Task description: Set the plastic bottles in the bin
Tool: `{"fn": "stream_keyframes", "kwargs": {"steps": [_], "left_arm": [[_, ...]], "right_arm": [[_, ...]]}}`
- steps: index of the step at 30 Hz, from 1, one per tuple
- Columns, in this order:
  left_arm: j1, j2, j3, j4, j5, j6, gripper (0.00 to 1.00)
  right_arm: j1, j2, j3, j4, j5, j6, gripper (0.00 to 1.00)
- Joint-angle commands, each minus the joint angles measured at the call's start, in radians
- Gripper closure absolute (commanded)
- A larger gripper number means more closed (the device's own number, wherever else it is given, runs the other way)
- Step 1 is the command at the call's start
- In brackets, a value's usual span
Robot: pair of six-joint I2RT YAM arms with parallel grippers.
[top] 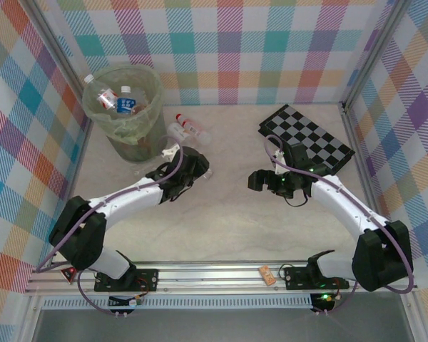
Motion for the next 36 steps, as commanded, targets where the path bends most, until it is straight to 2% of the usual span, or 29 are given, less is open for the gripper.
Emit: {"fn": "stream_keyframes", "kwargs": {"steps": [1, 9, 14, 18, 27, 32, 36], "left_arm": [[-0.016, -0.050, 0.123, -0.151, 0.093, 0.197, 0.44], [0.015, -0.055, 0.412, -0.356, 0.158, 0.419, 0.43], [0.152, -0.017, 0.599, -0.418, 0.277, 0.486, 0.46], [0.288, 0.037, 0.733, -0.460, 0.327, 0.506, 0.48], [0.577, 0.151, 0.897, -0.417, 0.350, 0.477, 0.55], [0.667, 0.278, 1.015, -0.446, 0.368, 0.443, 0.56], [0.698, 0.459, 1.258, -0.642, 0.498, 0.530, 0.57]], "right_arm": [[-0.001, 0.018, 0.029, 0.006, -0.008, -0.014, 0.01], [0.001, 0.025, 0.056, -0.004, -0.011, -0.011, 0.01], [-0.001, 0.003, 0.048, -0.014, -0.003, -0.012, 0.01], [-0.001, -0.018, 0.037, -0.022, 0.006, -0.011, 0.01], [-0.001, -0.065, 0.024, -0.049, 0.024, -0.014, 0.01], [-0.001, -0.092, 0.010, -0.057, 0.040, -0.011, 0.01], [-0.002, -0.111, 0.004, -0.073, 0.052, -0.014, 0.01]]}}
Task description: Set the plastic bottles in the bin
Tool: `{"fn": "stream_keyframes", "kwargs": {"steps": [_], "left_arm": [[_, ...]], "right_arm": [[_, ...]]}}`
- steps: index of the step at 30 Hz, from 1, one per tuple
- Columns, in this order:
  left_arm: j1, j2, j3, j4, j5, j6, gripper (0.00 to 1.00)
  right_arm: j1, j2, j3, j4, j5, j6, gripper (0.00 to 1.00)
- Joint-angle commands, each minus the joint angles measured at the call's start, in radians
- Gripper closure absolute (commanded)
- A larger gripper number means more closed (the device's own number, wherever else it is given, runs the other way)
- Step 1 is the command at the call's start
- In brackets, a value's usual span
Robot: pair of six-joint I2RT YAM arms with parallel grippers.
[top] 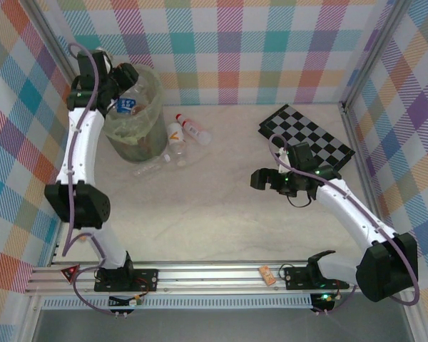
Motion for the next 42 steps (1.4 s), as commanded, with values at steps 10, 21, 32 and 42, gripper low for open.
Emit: {"fn": "stream_keyframes", "kwargs": {"steps": [10, 21, 32, 42], "left_arm": [[0.016, 0.188, 0.260, -0.257, 0.045, 0.149, 0.25], [0.016, 0.124, 0.229, -0.217, 0.023, 0.154, 0.26], [0.016, 0.036, 0.181, -0.218, 0.022, 0.193, 0.28], [0.006, -0.162, 0.019, -0.311, -0.038, 0.255, 0.25]], "right_arm": [[-0.001, -0.058, -0.023, -0.058, 0.047, -0.026, 0.01], [-0.001, -0.050, -0.026, -0.045, 0.036, -0.022, 0.01], [-0.001, -0.035, -0.013, -0.040, 0.023, -0.021, 0.01], [-0.001, -0.027, -0.008, -0.028, 0.016, -0.013, 0.01]]}}
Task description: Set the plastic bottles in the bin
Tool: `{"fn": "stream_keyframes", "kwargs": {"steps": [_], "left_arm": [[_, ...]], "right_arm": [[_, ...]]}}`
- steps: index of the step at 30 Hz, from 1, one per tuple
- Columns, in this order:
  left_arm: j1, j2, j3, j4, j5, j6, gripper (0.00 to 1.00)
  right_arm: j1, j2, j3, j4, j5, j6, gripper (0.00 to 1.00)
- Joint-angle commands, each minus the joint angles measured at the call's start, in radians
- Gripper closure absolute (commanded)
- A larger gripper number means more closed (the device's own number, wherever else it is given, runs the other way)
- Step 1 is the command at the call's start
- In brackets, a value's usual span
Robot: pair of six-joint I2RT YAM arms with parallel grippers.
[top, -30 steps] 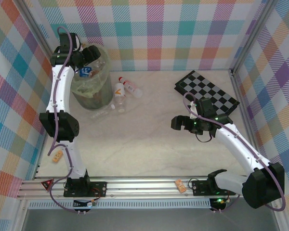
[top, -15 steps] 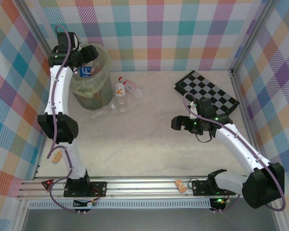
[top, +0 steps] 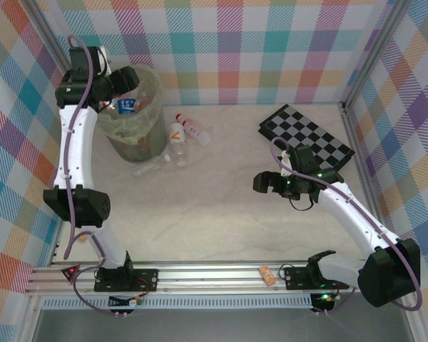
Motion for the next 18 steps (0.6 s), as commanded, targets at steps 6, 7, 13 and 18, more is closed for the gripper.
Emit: {"fn": "stream_keyframes", "kwargs": {"steps": [6, 7, 13, 18], "left_arm": [[-0.124, -0.370, -0.366, 0.005, -0.175, 0.057, 0.23], [-0.150, -0.417, -0.424, 0.012, -0.204, 0.055, 0.23], [-0.219, -0.637, -0.738, 0.041, -0.252, -0.018, 0.23], [-0.209, -0.801, -1.015, 0.143, -0.200, -0.138, 0.20]], "right_arm": [[-0.001, 0.007, 0.009, 0.023, -0.027, -0.021, 0.01], [-0.001, 0.010, 0.010, 0.026, -0.026, -0.024, 0.01], [-0.001, 0.048, 0.024, 0.059, -0.043, -0.015, 0.01], [-0.001, 0.080, 0.032, 0.079, -0.054, -0.003, 0.01]]}}
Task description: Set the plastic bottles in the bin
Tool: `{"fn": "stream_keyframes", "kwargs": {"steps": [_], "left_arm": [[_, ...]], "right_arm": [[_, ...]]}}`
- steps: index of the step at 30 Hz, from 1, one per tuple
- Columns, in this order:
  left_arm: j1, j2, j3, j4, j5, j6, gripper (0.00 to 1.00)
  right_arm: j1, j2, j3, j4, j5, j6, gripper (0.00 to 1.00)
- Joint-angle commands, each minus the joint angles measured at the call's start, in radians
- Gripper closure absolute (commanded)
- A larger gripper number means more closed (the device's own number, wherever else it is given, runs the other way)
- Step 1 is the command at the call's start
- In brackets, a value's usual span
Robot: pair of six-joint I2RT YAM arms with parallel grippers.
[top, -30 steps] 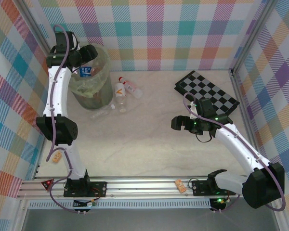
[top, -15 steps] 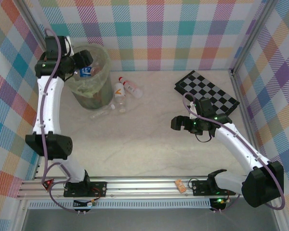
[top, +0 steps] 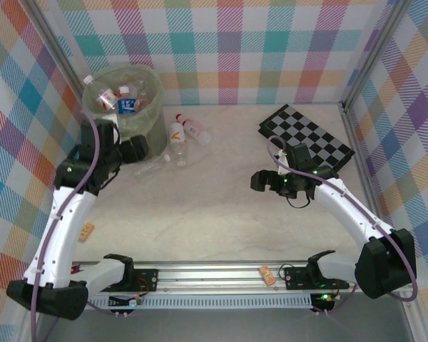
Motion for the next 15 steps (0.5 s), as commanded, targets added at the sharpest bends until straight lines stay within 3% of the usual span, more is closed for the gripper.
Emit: {"fn": "stream_keyframes", "kwargs": {"steps": [1, 6, 11, 15], "left_arm": [[0.019, -0.087, -0.171, 0.117, 0.038, -0.121, 0.21], [0.103, -0.110, -0.394, 0.276, 0.127, -0.227, 0.17], [0.162, -0.036, -0.497, 0.414, 0.037, -0.237, 0.15], [0.231, 0.132, -0.505, 0.555, 0.183, -0.156, 0.14]], "right_arm": [[-0.001, 0.017, 0.031, 0.027, -0.029, -0.003, 0.01], [-0.001, 0.024, 0.039, 0.015, -0.027, -0.016, 0.01], [-0.001, 0.012, 0.029, 0.007, -0.016, -0.019, 0.01], [-0.001, 0.016, 0.030, -0.003, -0.028, -0.021, 0.01]]}}
